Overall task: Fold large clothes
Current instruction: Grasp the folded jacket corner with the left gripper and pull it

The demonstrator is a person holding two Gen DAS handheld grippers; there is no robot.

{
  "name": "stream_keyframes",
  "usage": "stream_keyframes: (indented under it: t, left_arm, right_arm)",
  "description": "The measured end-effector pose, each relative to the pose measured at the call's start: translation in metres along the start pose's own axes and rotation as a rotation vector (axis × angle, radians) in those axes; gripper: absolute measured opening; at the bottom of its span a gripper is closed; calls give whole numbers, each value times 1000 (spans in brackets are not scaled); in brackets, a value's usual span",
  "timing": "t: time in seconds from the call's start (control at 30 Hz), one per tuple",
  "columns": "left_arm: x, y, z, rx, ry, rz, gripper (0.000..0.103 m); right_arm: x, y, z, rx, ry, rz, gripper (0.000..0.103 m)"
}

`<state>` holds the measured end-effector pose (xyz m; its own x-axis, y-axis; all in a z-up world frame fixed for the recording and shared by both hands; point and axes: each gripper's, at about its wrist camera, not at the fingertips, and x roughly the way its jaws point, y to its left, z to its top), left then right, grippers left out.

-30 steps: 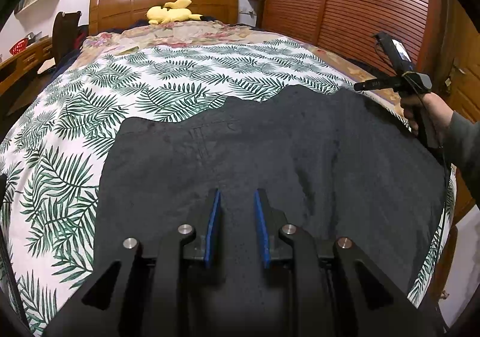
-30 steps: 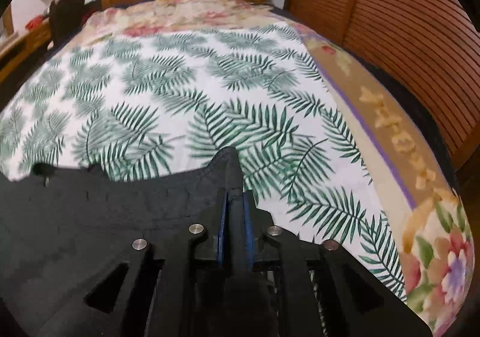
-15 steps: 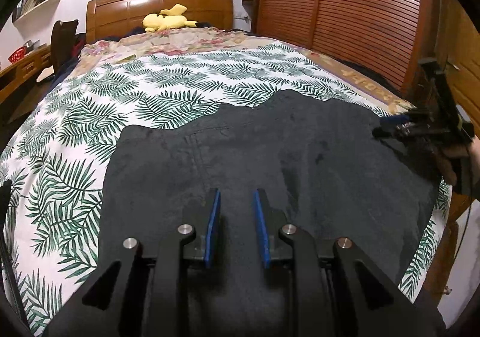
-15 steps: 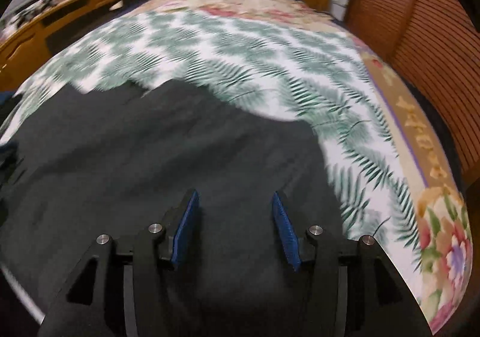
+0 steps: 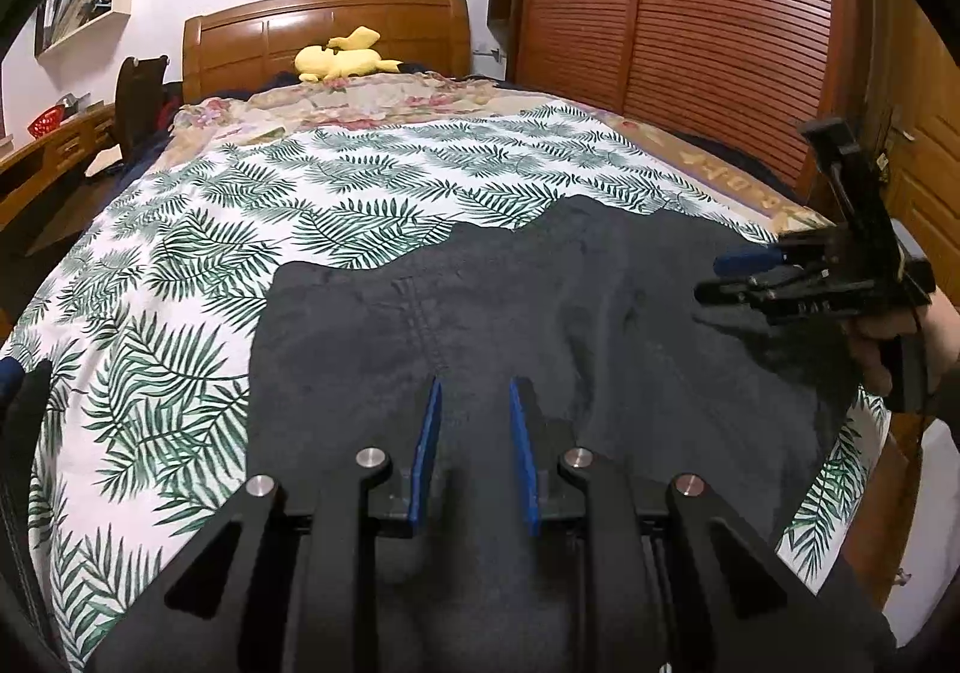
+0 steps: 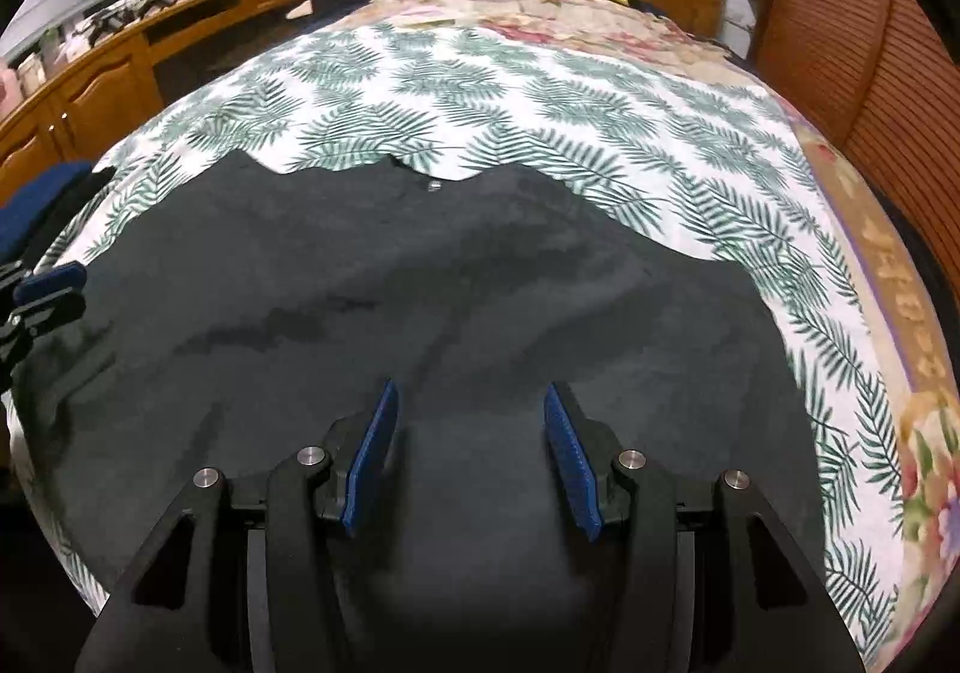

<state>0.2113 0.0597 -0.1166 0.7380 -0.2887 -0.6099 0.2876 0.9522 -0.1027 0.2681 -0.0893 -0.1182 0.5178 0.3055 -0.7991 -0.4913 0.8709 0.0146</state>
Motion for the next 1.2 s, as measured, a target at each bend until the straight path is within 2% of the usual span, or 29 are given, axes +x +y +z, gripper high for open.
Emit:
stream_keyframes:
  t: [0.43,0.57,0.7,0.93,1.2]
  left_arm:
    - [-22,-10,-16,30,-17,22,21]
    - [-30,-19,-27,38,-17,26,21]
    - [-40,-26,-39,40,-15,33,22]
    - [-60,-21,-63,-47,8,70,30]
    - [-84,0,-79,-145,37,175,33]
  right_arm:
    - [-37,48,-52,-84,10,52,52]
    - [-31,52,-65,-104,28,32,52]
    - [-18,48,-76,-81,18,61,53]
    - [-16,43,-83,-62,-12,89,54]
    - [-17,42,-88,-72,-50,92,54]
